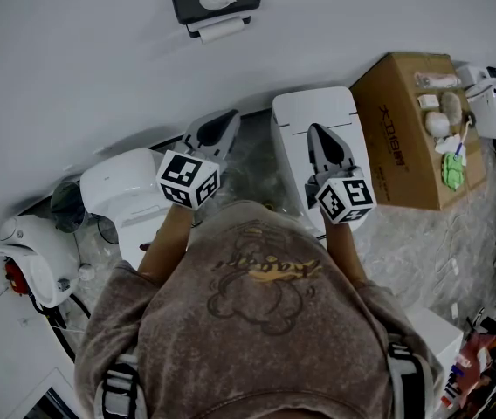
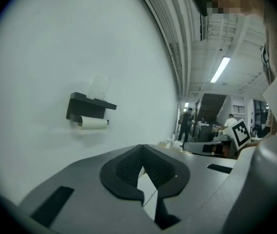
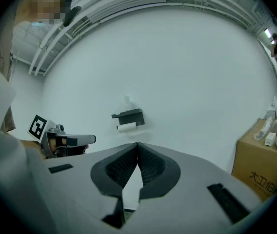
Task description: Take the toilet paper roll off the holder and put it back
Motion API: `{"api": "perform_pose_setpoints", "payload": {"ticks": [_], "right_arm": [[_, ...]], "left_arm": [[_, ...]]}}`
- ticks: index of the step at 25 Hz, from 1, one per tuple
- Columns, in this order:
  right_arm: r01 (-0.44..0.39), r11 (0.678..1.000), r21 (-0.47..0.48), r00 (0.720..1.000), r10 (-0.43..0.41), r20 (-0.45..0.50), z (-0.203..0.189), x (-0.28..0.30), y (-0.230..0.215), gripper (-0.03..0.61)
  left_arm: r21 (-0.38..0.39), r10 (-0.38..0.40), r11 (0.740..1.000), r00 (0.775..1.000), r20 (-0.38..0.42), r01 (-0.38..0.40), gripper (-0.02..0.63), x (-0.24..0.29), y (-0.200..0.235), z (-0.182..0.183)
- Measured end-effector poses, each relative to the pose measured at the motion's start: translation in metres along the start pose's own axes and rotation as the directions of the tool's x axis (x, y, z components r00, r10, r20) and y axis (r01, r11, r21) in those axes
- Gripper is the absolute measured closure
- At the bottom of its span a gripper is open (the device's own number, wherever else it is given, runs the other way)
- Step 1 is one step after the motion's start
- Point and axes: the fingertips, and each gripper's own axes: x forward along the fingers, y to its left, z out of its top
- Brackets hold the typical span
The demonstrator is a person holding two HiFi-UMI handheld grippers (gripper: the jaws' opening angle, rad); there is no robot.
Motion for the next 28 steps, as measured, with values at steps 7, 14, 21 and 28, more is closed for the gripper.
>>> {"api": "perform_pose_setpoints", "payload": {"ticks": [7, 14, 21, 28], "right_arm": [[0.004, 1.000, 0.001, 1.000, -0.004, 0.002, 0.0005, -0.0022, 0.0015, 0.580], [-0.004, 1.000, -0.012, 1.000, 0.004, 0.005, 0.0003, -0.0028, 0.0046, 0.580], [-0.005, 1.000, -0.013, 1.000, 0.005, 0.008, 0.0020, -0.0060, 0.0068, 0.580], [-0.004, 1.000, -0.010, 1.000, 0.004, 0.011, 0.0008, -0.0068, 0.0083, 0.580]], "left_arm": [[-0.022, -0.007, 1.000, 1.000, 0.007, 0.007, 0.595, -0.0011, -0.0023, 0.0017], [-0.038, -0.012, 0.999, 1.000, 0.014, 0.013, 0.595, -0.0023, -0.0030, 0.0019], [-0.048, -0.015, 0.999, 1.000, 0.018, 0.016, 0.594, -0.0045, -0.0054, 0.0021], [-0.069, -0.023, 0.997, 1.000, 0.022, 0.024, 0.594, -0.0056, -0.0043, 0.0011]]}}
